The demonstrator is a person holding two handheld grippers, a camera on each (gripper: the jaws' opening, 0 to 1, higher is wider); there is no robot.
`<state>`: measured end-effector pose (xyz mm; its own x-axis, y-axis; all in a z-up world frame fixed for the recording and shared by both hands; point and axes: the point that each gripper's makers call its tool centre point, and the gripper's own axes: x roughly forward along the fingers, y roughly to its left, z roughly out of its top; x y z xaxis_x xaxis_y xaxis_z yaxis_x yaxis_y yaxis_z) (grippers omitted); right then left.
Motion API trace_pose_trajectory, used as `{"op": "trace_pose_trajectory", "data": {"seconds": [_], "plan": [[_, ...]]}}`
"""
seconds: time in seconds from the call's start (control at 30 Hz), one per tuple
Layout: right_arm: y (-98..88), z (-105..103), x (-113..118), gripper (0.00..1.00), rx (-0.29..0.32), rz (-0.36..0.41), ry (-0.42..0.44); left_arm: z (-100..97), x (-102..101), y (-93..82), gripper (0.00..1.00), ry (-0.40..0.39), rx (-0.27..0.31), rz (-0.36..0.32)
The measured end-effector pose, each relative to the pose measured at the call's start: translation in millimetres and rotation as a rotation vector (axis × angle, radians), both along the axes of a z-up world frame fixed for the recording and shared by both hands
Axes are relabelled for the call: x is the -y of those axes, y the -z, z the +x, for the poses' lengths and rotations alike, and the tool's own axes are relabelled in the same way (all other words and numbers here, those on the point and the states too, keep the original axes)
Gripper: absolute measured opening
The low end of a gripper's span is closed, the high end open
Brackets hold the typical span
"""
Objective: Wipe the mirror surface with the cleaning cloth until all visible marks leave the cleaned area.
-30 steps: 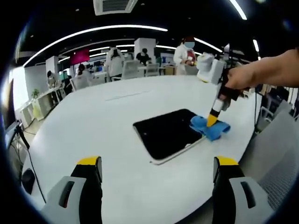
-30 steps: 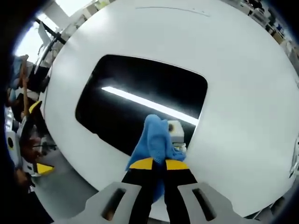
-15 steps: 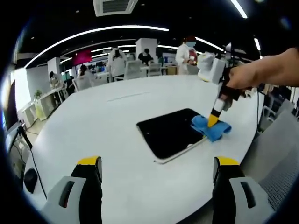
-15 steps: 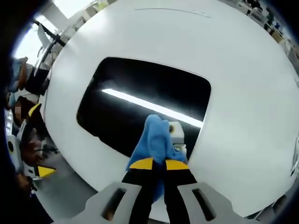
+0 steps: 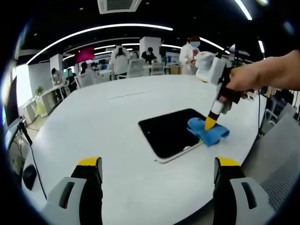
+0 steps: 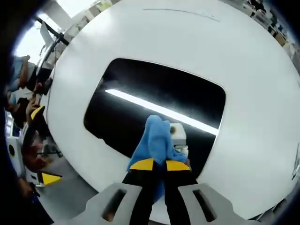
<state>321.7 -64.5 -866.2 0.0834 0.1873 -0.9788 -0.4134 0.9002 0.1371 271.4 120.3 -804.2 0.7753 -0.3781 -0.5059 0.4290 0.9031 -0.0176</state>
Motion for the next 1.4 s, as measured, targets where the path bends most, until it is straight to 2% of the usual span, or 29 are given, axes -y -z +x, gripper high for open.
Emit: {"op": "trace_pose_trajectory", "data": {"seconds": [0.53, 0.57, 0.63, 0.73, 0.77, 0.83, 0.87, 1.1, 1.4], "plan": [[-0.2, 0, -16, 0.02, -0.004, -0.011, -0.019, 0.6, 1, -1.2, 1.0, 0.002, 0.007, -0.011], [-0.5, 0, -21, 0.02, -0.004, 0.014, -0.015, 0.4, 1, -1.1, 1.0, 0.004, 0.005, -0.012], [0.3, 0, -27, 0.02, -0.005, -0.009, -0.031, 0.4, 1, -0.8, 1.0, 0.005, 0.004, -0.013], [-0.3, 0, -36, 0.02, -0.011, 0.021, -0.023, 0.4, 2, -0.1, 1.0, 0.006, 0.003, -0.014], [0.2, 1, -34, 0.02, -0.007, -0.005, -0.038, 0.4, 2, -0.1, 1.0, 0.005, 0.004, -0.014], [0.7, 1, -41, 0.02, -0.01, 0.023, -0.033, 0.8, 2, -1.2, 1.0, 0.0, 0.008, -0.023], [1.4, 2, -40, 0.02, -0.007, 0.006, -0.044, 0.8, 1, -1.2, 1.0, 0.0, 0.008, -0.023], [1.5, 3, -50, 0.02, -0.007, 0.011, -0.058, 0.4, 2, -1.1, 1.0, 0.002, 0.008, -0.022], [1.3, 3, -64, 0.02, -0.008, 0.041, -0.061, 0.1, 2, -1.5, 1.0, 0.001, 0.008, -0.028]]}}
